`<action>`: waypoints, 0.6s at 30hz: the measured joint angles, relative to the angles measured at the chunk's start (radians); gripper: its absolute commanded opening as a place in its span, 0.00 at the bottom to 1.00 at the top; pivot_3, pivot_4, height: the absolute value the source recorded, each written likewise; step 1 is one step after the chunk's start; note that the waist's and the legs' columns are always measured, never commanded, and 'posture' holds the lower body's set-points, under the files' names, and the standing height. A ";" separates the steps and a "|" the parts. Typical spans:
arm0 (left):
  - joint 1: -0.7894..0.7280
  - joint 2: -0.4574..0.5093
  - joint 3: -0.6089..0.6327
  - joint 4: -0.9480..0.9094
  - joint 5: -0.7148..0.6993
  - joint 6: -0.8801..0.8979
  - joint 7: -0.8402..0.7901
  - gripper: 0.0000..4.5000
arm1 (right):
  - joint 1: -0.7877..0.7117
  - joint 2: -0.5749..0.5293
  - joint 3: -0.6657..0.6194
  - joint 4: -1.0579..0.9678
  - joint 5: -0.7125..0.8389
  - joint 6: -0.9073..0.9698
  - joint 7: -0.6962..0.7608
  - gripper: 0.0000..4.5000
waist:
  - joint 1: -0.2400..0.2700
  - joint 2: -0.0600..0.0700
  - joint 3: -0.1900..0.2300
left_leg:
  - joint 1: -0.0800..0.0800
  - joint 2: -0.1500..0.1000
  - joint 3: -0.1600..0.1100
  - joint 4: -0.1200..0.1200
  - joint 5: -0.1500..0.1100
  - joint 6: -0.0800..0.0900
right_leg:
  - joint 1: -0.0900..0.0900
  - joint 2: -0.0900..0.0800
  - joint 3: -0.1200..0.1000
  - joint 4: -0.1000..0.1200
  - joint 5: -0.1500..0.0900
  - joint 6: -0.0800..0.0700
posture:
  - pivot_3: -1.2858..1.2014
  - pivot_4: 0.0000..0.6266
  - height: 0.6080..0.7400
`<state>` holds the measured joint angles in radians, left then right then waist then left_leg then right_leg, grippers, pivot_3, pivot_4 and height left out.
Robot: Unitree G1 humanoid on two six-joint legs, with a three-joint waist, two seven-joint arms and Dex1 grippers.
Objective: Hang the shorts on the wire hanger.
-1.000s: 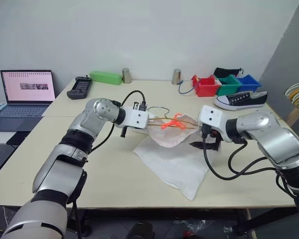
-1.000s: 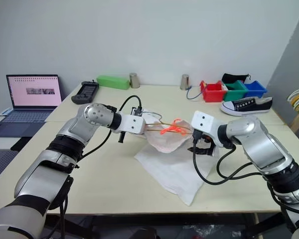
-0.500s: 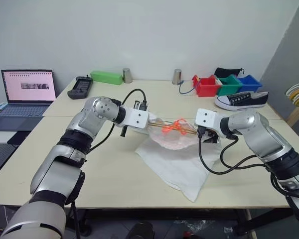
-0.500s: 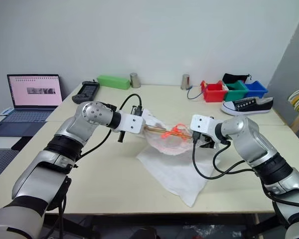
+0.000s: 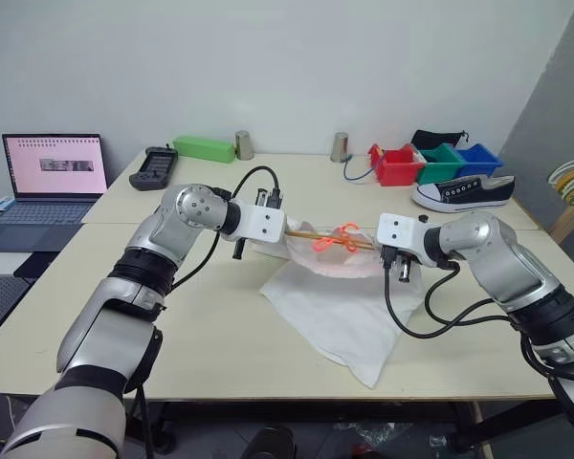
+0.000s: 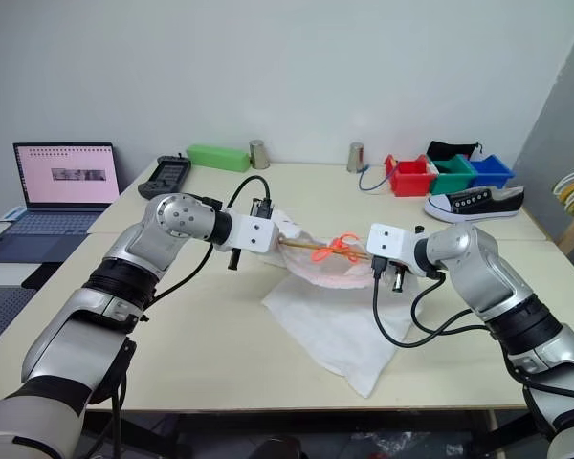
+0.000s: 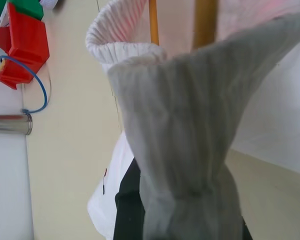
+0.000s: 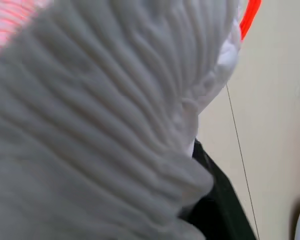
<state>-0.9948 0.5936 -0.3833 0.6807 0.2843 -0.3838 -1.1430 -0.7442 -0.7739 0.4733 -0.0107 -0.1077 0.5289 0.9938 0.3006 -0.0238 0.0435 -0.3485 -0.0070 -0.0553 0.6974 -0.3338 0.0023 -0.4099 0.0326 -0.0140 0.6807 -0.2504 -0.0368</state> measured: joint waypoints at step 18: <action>-0.038 -0.015 0.185 0.032 -0.328 0.081 -0.190 0.77 | 0.097 0.019 -0.116 -0.021 0.025 0.117 -0.042 0.00 | -0.007 0.000 0.000 | 0.000 0.000 0.000 0.000 0.000 0.000 | 0.000 0.000 0.000 0.000 0.000 0.000 | 0.65 0.00 1.00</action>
<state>-1.0324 0.5789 -0.1987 0.7128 -0.0432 -0.3033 -1.3332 -0.6477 -0.7546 0.3571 -0.0316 -0.0827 0.6454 0.9516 0.2941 -0.0238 0.0435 -0.3484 -0.0069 -0.0553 0.6974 -0.3338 0.0022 -0.4099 0.0329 -0.0140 0.6810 -0.2504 -0.0370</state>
